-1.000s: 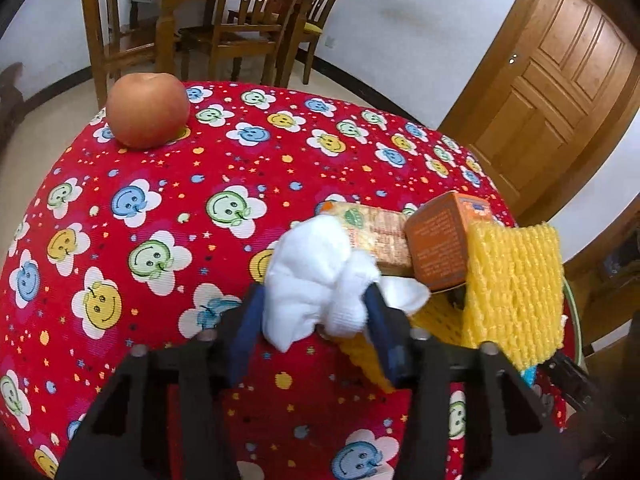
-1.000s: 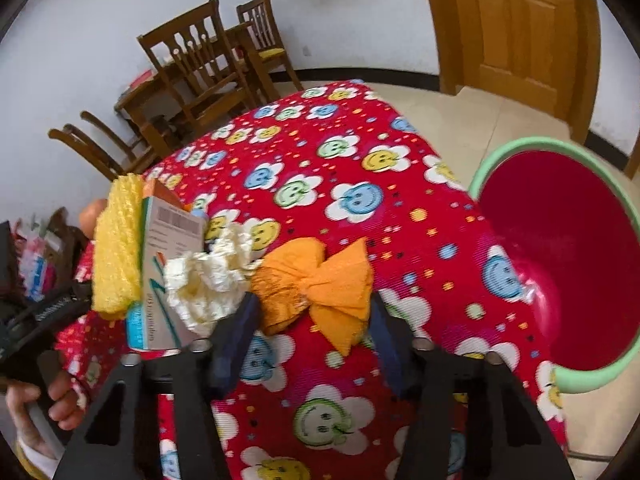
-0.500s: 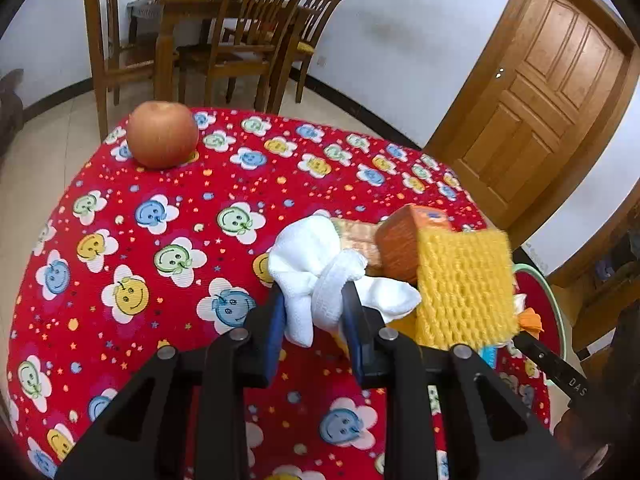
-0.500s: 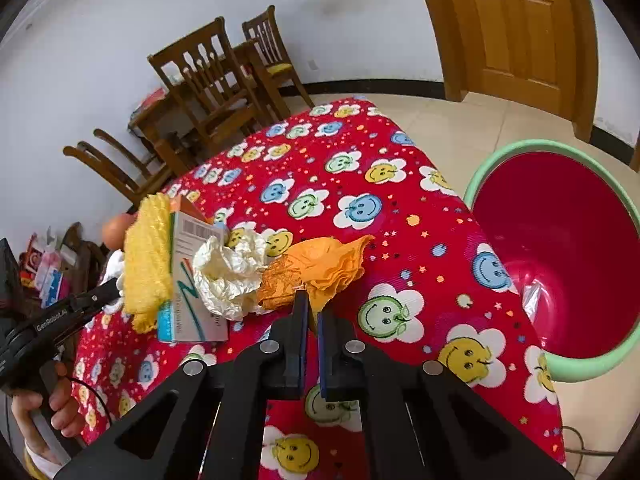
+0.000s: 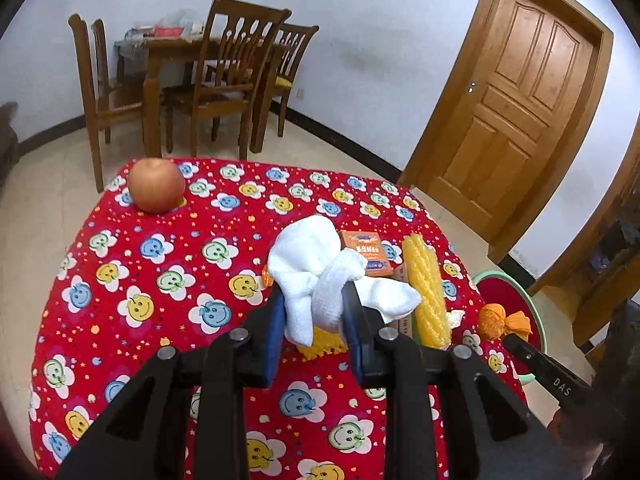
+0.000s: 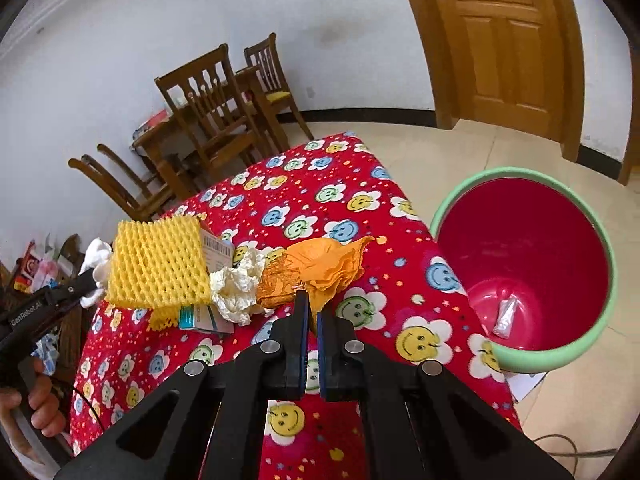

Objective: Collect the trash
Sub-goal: 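Carry the white cloth and orange wrapper over the red bin with both tools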

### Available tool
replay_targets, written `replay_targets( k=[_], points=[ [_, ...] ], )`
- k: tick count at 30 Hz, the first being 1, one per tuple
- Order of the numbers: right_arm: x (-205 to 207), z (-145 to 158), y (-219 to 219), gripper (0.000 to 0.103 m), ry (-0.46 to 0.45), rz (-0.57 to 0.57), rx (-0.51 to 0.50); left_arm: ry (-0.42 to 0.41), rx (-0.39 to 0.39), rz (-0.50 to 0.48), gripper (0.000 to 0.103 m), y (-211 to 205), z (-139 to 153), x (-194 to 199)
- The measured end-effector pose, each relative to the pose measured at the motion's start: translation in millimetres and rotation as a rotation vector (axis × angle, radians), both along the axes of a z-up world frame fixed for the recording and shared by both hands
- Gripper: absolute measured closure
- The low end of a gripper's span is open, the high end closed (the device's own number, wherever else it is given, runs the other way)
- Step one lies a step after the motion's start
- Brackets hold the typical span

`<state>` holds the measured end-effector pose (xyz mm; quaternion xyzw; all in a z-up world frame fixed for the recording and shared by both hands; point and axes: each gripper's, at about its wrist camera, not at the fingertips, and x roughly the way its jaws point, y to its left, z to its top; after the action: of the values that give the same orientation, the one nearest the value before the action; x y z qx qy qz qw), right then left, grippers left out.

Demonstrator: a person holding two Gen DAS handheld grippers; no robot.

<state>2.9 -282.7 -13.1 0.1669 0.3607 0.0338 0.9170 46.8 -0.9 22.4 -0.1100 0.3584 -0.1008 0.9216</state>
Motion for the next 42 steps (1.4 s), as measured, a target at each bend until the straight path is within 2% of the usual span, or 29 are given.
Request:
replay_targets(
  k=[8, 17, 29, 42],
  points=[
    [-17, 8, -12, 0.1, -0.029, -0.027, 0.005, -0.024, 0.003, 0.014, 0.076, 2, 12, -13],
    [-34, 21, -22, 0.1, -0.064, -0.06, -0.006, -0.047, 0.001, -0.06, 0.076, -23, 25, -27],
    [-54, 26, -54, 0.1, -0.08, -0.13, -0.012, -0.034, 0.011, -0.201, 0.076, -90, 26, -31],
    [-55, 3, -101, 0.1, -0.021, -0.242, -0.005, 0.006, 0.061, -0.357, 0.076, -179, 6, -21]
  ],
)
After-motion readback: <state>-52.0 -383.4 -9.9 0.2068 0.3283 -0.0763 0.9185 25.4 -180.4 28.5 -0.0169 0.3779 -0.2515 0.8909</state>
